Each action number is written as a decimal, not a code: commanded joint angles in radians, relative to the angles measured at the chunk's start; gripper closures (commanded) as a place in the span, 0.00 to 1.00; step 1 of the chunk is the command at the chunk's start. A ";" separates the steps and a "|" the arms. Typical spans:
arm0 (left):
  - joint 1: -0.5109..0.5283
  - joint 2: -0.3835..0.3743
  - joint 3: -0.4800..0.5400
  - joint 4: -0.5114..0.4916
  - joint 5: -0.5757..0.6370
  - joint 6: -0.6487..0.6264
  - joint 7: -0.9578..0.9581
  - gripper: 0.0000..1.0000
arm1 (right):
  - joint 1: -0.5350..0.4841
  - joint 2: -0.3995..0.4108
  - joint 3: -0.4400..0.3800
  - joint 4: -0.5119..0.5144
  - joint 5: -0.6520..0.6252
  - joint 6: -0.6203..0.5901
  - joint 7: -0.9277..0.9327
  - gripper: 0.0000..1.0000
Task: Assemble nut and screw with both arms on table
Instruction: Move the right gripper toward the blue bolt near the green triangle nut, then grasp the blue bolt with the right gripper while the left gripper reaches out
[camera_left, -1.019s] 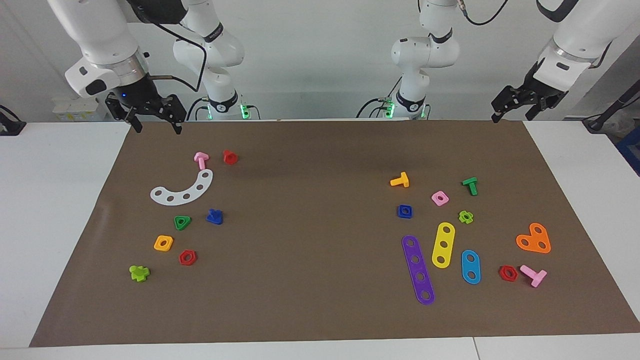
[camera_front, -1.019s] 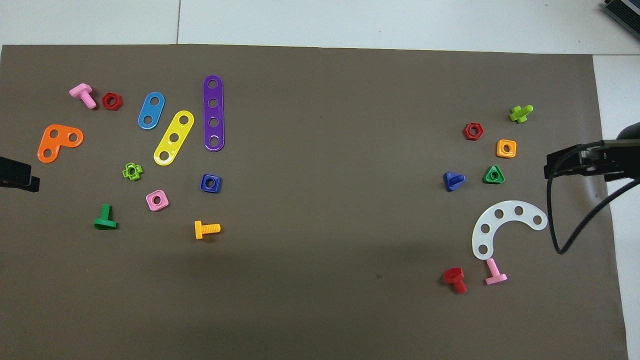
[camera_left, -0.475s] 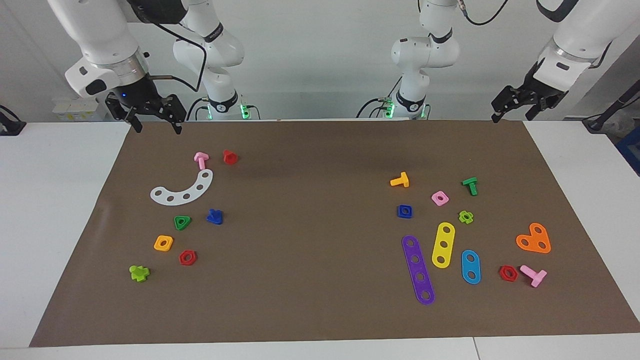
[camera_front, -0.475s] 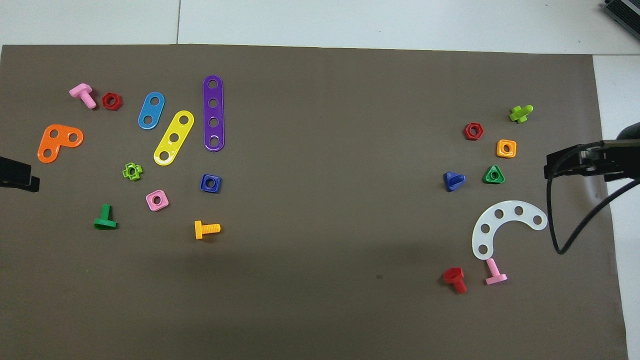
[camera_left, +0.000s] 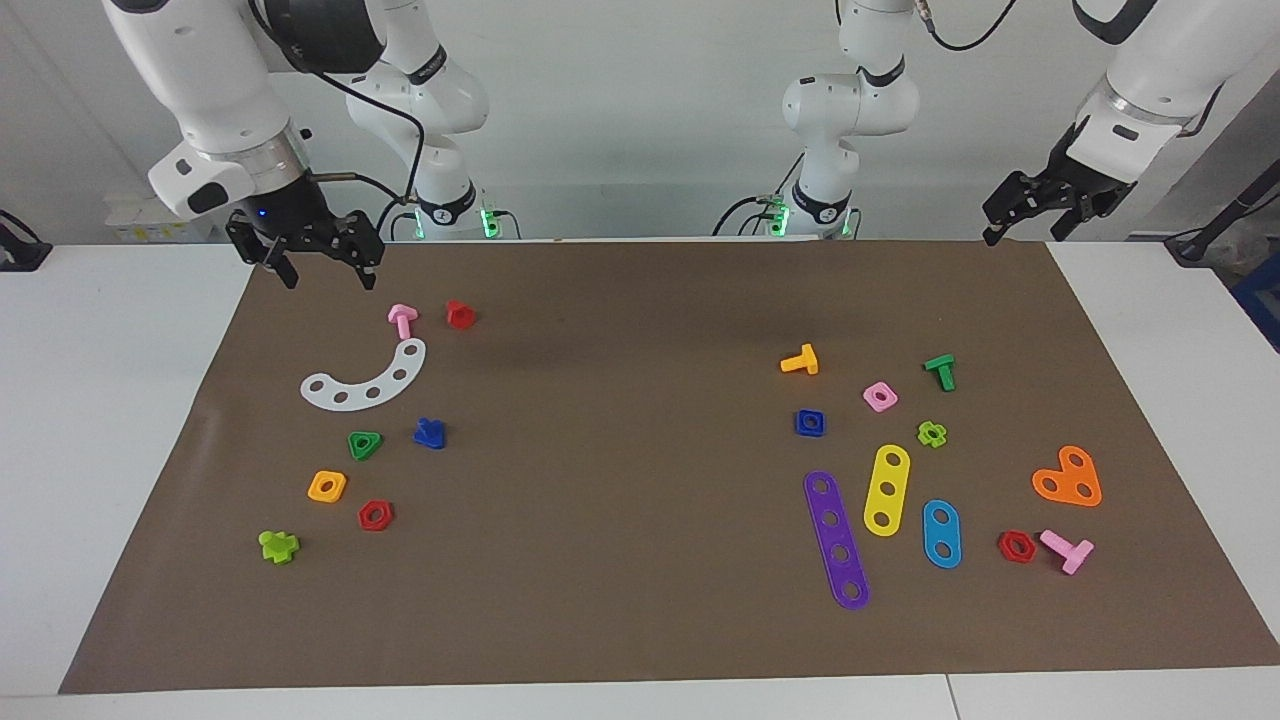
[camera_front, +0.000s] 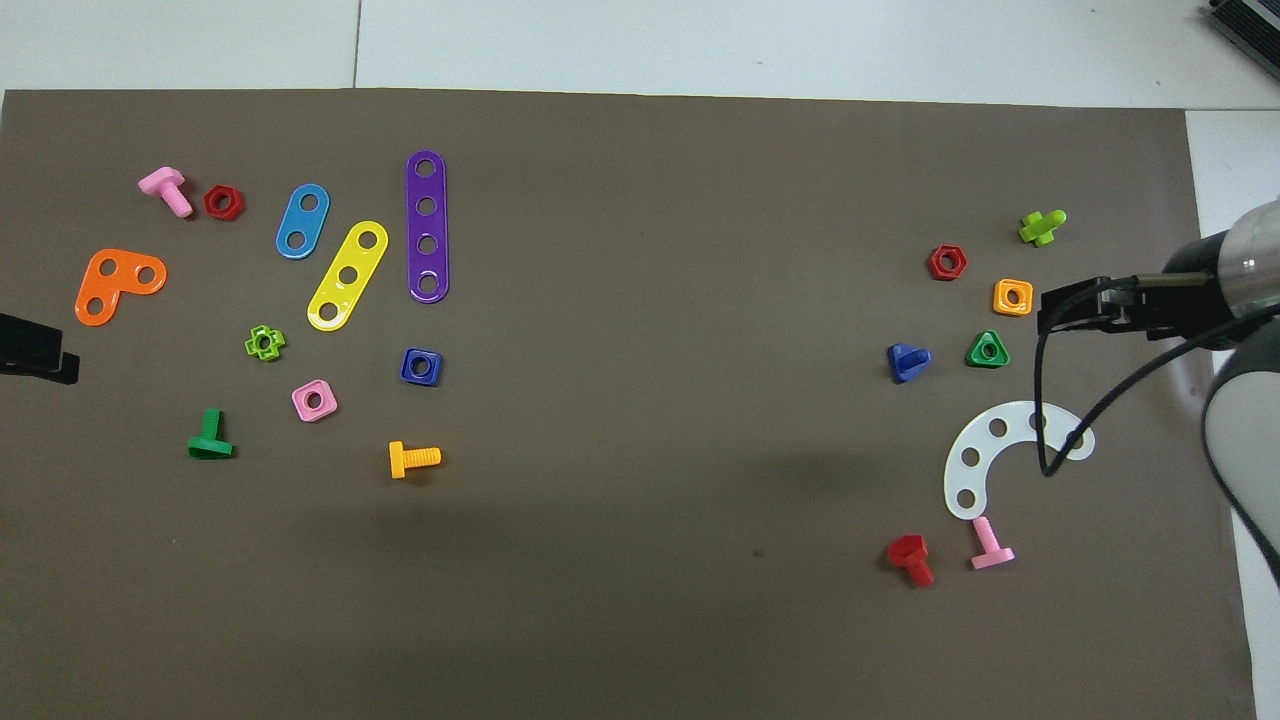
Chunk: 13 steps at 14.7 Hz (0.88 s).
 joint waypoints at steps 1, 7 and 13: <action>-0.018 -0.021 0.015 -0.020 0.002 -0.008 0.001 0.00 | -0.003 -0.060 0.002 -0.151 0.028 0.112 -0.008 0.00; -0.018 -0.021 0.015 -0.020 0.002 -0.008 0.001 0.00 | 0.009 0.010 0.002 -0.264 0.028 0.307 -0.013 0.01; -0.031 -0.021 0.009 -0.022 0.002 -0.007 0.003 0.00 | 0.048 0.144 0.002 -0.310 0.027 0.505 -0.016 0.01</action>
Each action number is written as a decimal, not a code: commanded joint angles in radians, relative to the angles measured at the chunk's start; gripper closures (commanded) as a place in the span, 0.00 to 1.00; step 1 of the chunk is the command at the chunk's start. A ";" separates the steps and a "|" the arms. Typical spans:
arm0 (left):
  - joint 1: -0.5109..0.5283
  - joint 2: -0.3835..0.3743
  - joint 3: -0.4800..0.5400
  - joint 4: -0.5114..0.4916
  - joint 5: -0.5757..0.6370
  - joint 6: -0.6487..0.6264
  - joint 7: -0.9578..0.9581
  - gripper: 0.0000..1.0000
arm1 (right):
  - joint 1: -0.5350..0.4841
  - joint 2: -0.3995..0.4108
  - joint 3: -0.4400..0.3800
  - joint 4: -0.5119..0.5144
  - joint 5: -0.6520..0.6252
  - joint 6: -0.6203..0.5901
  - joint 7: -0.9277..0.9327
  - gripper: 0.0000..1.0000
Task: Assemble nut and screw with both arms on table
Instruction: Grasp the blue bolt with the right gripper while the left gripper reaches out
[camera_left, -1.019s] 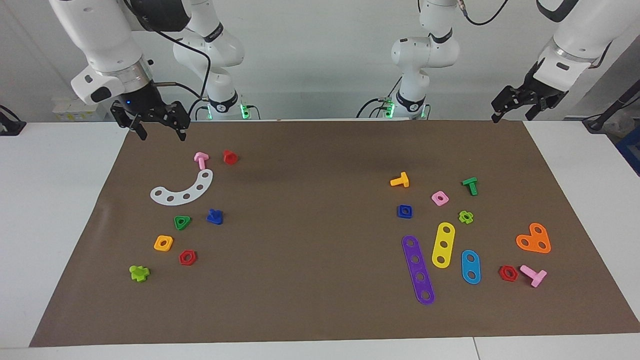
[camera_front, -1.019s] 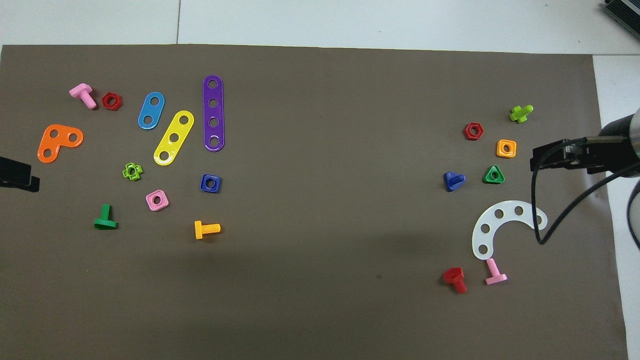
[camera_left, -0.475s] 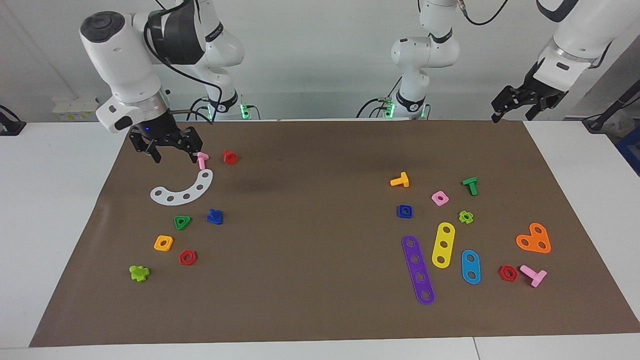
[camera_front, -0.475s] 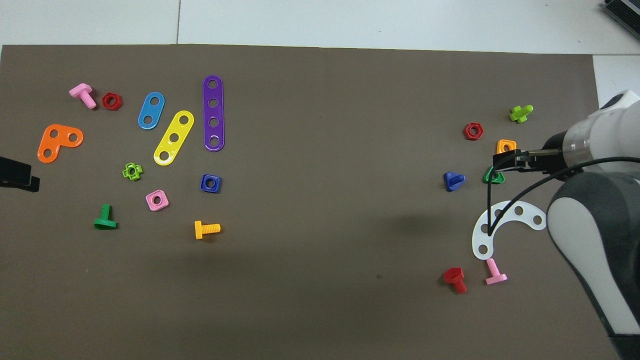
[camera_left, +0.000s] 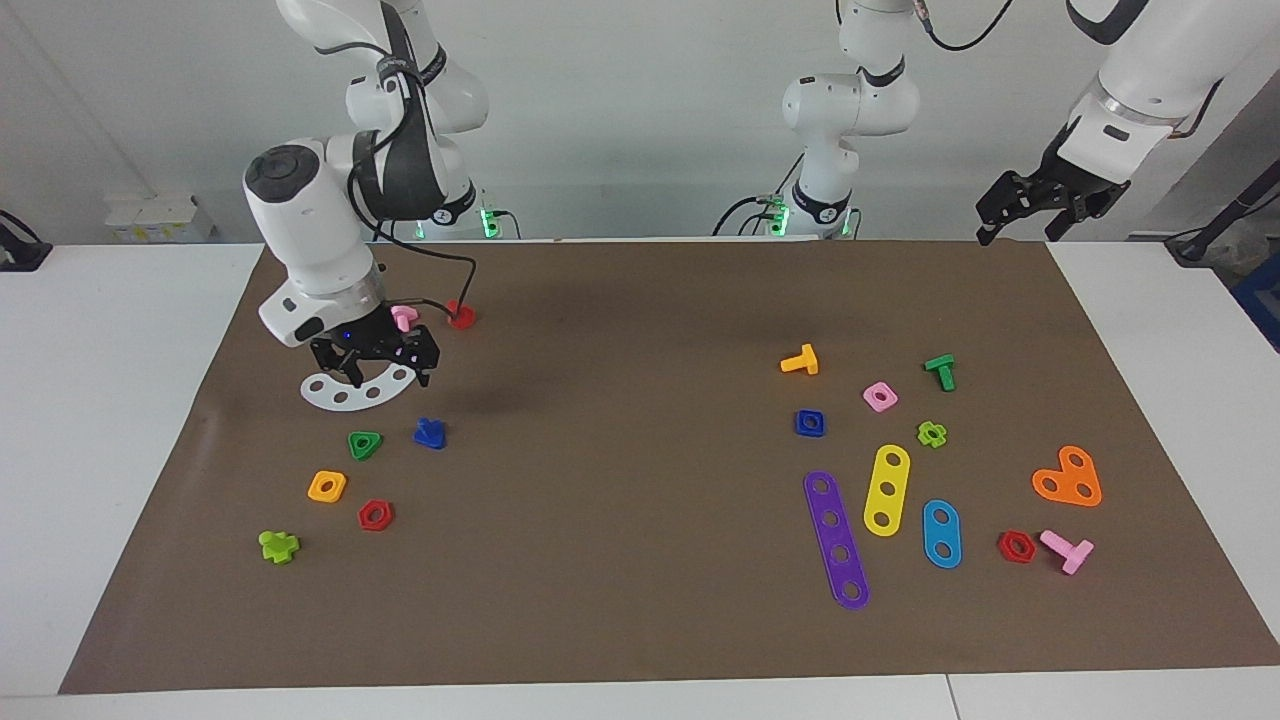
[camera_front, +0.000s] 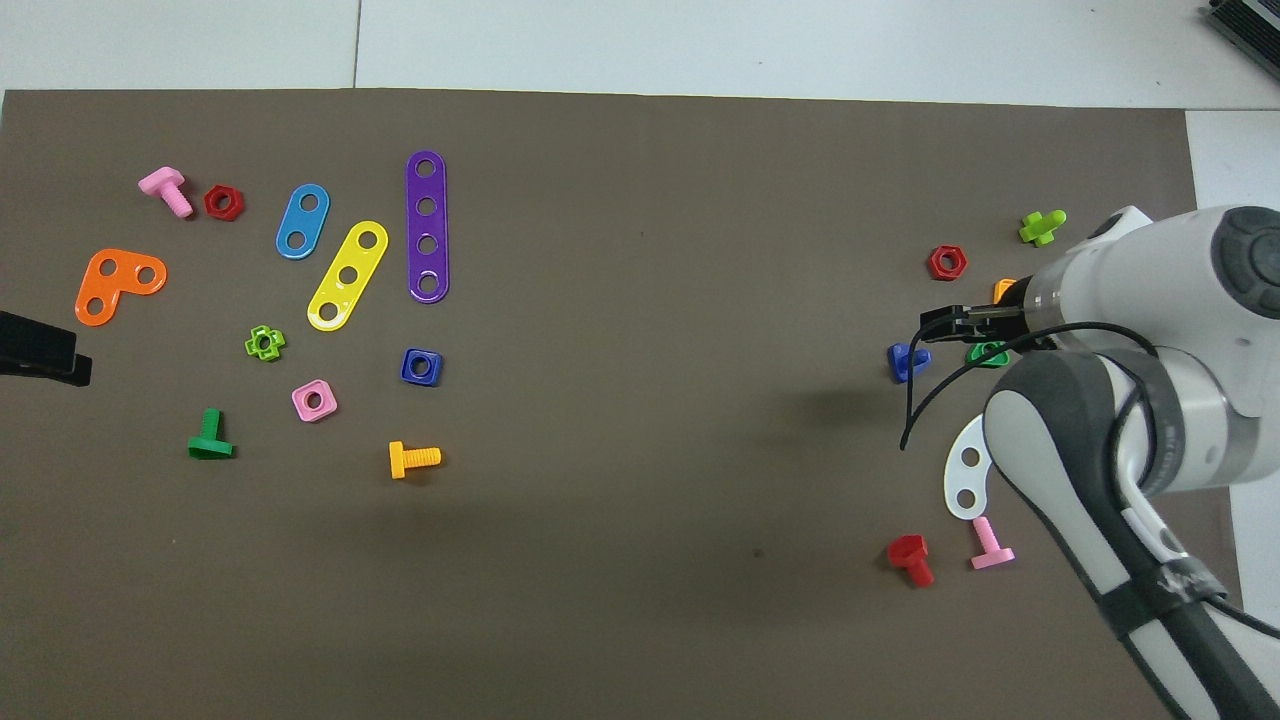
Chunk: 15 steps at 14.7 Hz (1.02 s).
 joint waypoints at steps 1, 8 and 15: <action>-0.015 -0.024 0.010 -0.031 0.002 -0.005 -0.005 0.00 | 0.011 0.040 0.001 -0.040 0.027 0.100 -0.016 0.01; -0.064 -0.081 0.004 -0.205 -0.008 0.174 0.036 0.00 | 0.003 0.062 0.000 -0.168 0.019 0.255 -0.120 0.07; -0.193 0.073 0.002 -0.256 -0.036 0.398 0.036 0.00 | -0.004 0.063 0.000 -0.185 0.020 0.267 -0.151 1.00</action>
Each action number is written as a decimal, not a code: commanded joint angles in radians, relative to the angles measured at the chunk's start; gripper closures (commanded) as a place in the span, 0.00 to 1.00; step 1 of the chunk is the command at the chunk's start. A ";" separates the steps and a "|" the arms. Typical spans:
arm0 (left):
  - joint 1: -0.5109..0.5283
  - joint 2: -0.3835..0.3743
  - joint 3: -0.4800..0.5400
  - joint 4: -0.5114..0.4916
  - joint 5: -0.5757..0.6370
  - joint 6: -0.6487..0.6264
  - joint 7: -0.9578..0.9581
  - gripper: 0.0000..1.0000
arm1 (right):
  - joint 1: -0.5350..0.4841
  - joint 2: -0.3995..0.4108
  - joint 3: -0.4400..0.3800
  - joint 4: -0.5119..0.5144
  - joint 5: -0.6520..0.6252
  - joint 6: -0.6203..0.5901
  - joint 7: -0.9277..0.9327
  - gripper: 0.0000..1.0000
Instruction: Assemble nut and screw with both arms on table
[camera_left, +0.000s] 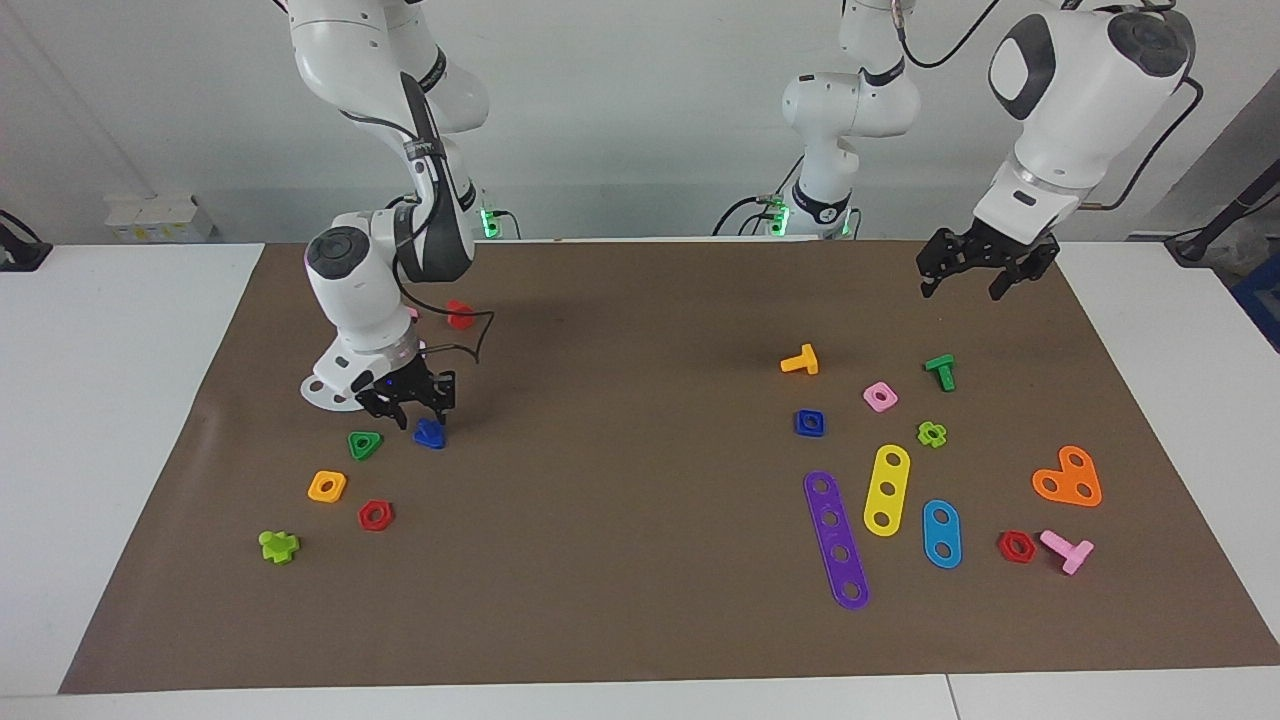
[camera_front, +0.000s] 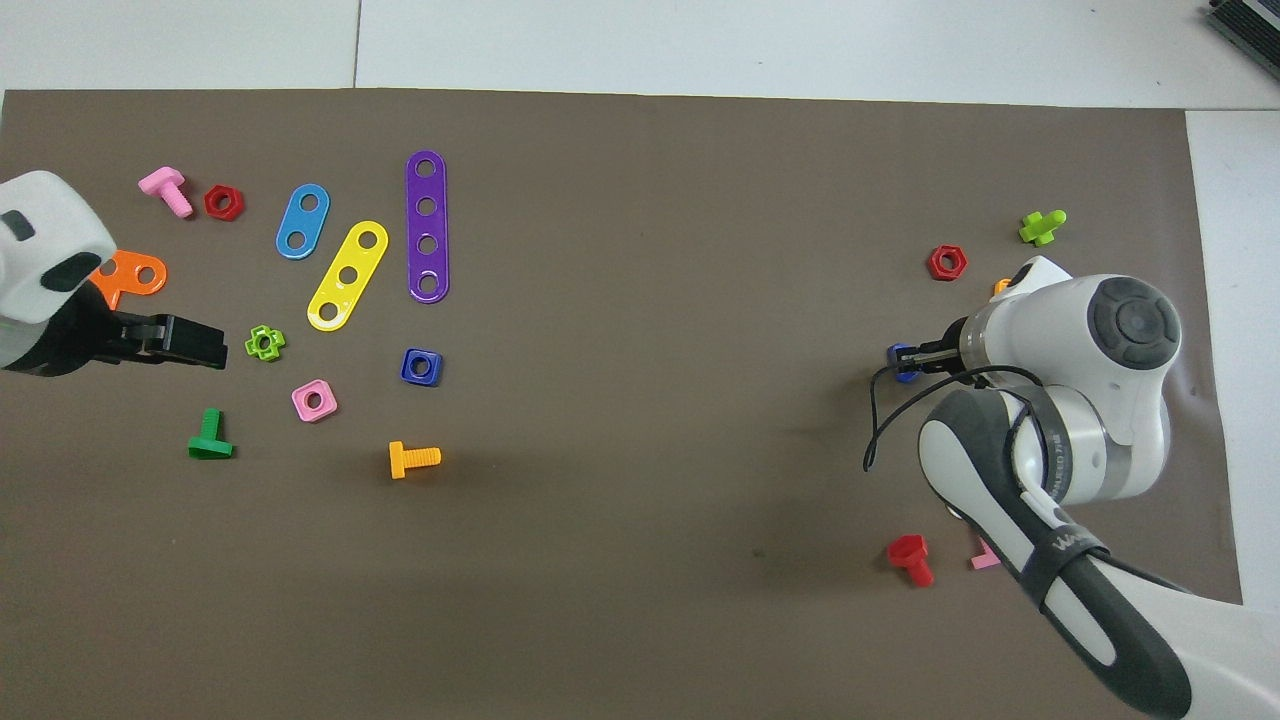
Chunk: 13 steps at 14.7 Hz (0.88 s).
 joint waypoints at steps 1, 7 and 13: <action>-0.115 0.105 0.011 -0.016 -0.045 0.113 -0.001 0.01 | -0.010 -0.016 0.005 -0.020 0.020 0.022 -0.027 1.00; -0.150 0.124 0.011 -0.169 -0.115 0.365 0.010 0.05 | 0.095 0.001 0.006 0.057 0.020 0.005 0.227 1.00; -0.181 0.260 0.011 -0.197 -0.114 0.469 0.054 0.07 | 0.284 0.039 0.005 0.115 0.013 0.007 0.538 1.00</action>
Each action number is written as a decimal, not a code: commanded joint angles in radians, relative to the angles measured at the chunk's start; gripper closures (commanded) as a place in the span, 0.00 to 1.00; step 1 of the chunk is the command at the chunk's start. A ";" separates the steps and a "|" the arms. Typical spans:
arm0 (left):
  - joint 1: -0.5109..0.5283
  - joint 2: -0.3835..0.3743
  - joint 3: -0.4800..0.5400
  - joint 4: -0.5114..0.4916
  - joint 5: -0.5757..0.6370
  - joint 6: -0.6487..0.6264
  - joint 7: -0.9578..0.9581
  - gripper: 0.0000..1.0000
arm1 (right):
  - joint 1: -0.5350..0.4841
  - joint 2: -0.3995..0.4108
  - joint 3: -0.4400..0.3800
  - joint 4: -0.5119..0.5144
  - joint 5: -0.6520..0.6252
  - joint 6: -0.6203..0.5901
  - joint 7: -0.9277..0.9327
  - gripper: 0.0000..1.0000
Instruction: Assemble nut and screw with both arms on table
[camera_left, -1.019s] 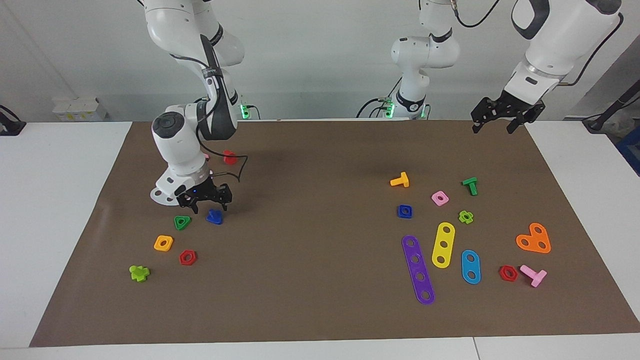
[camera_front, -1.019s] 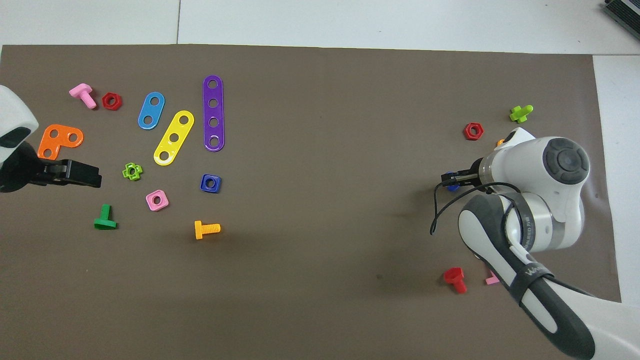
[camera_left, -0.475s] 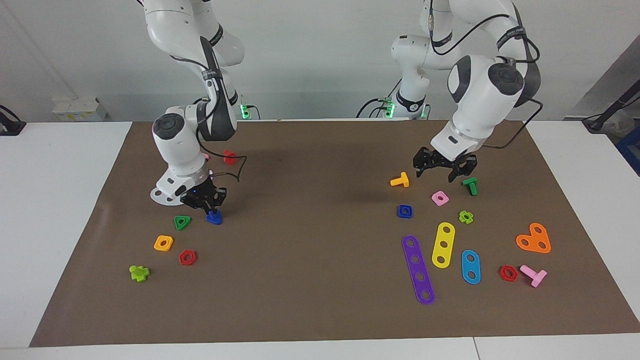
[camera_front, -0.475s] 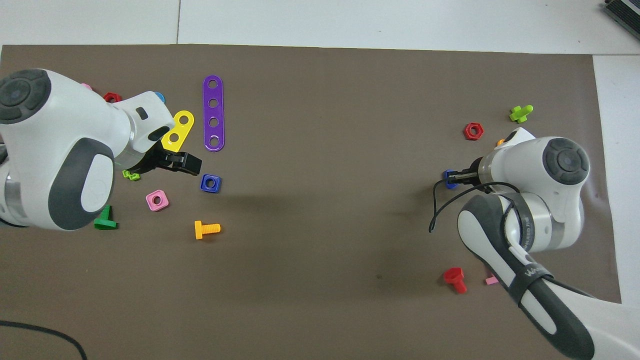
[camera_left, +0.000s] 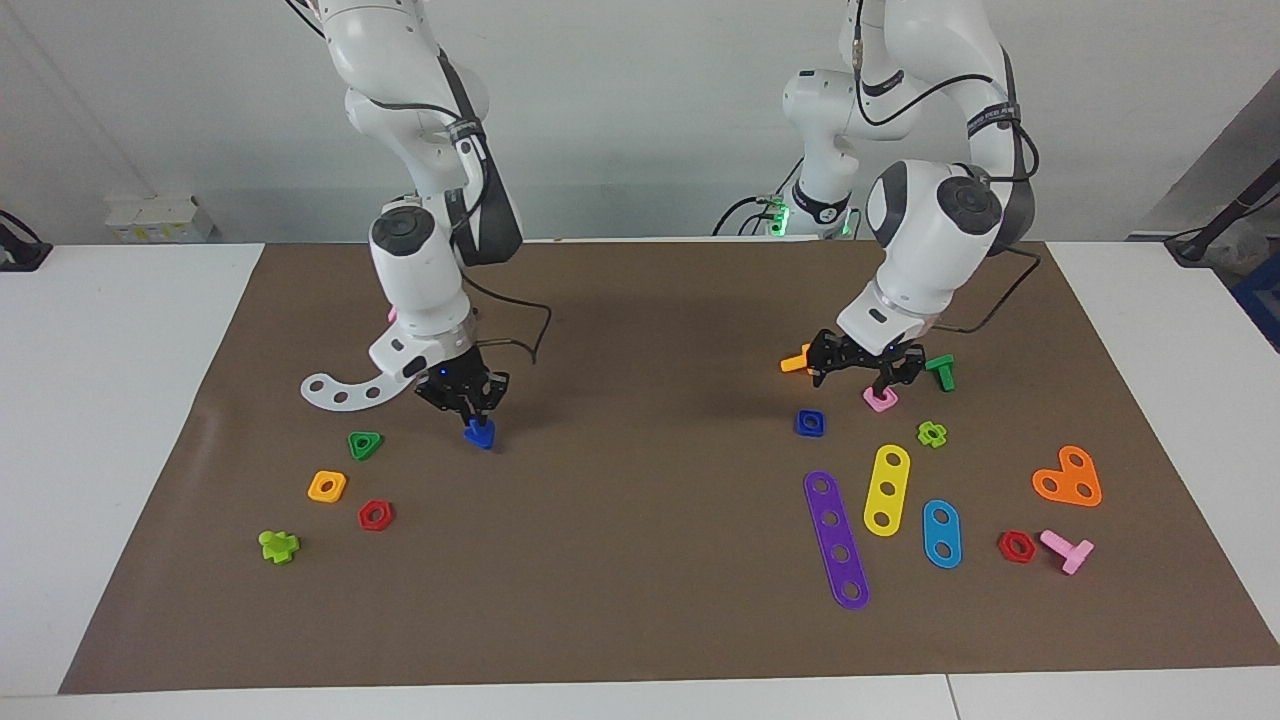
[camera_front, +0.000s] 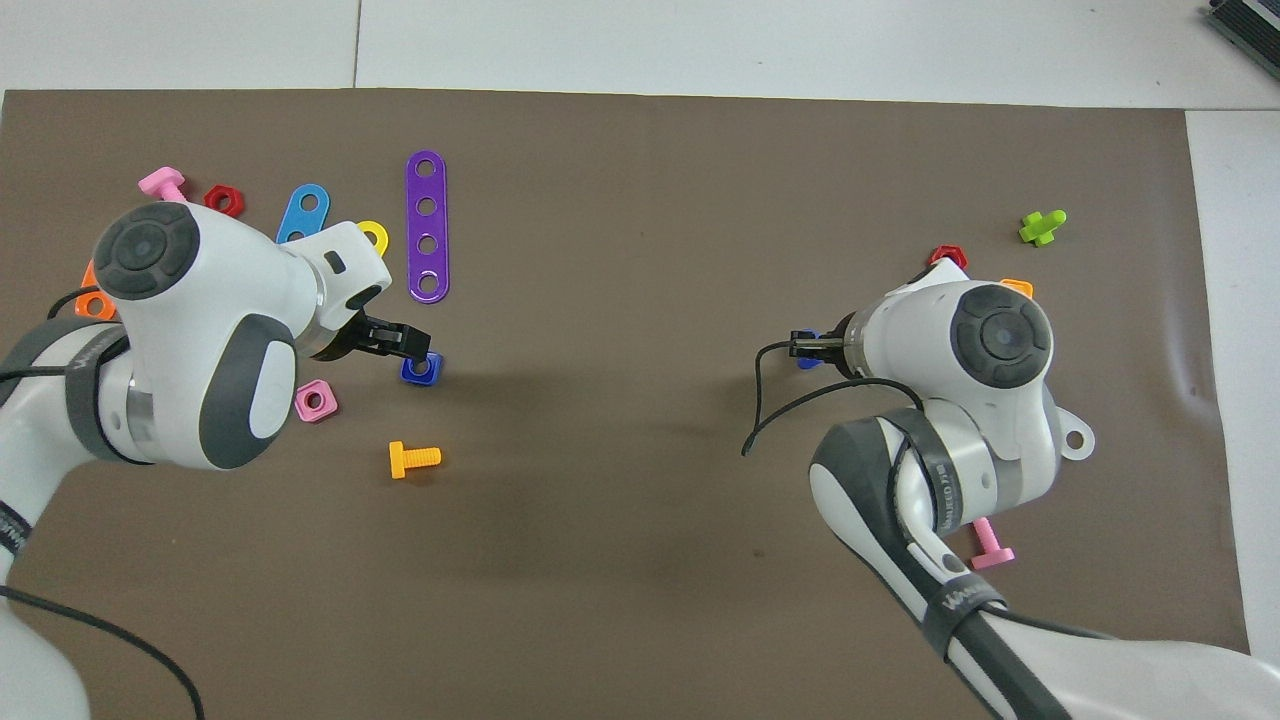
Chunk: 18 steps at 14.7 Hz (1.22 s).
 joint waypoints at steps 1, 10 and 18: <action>-0.027 0.040 0.016 -0.038 -0.019 0.075 0.033 0.08 | 0.074 0.048 -0.003 0.056 0.011 0.001 0.130 1.00; -0.047 0.058 0.017 -0.150 -0.019 0.215 0.030 0.15 | 0.244 0.191 -0.006 0.252 -0.021 -0.072 0.373 1.00; -0.044 0.058 0.017 -0.172 -0.019 0.241 0.026 0.95 | 0.286 0.266 -0.007 0.341 -0.079 -0.117 0.470 0.02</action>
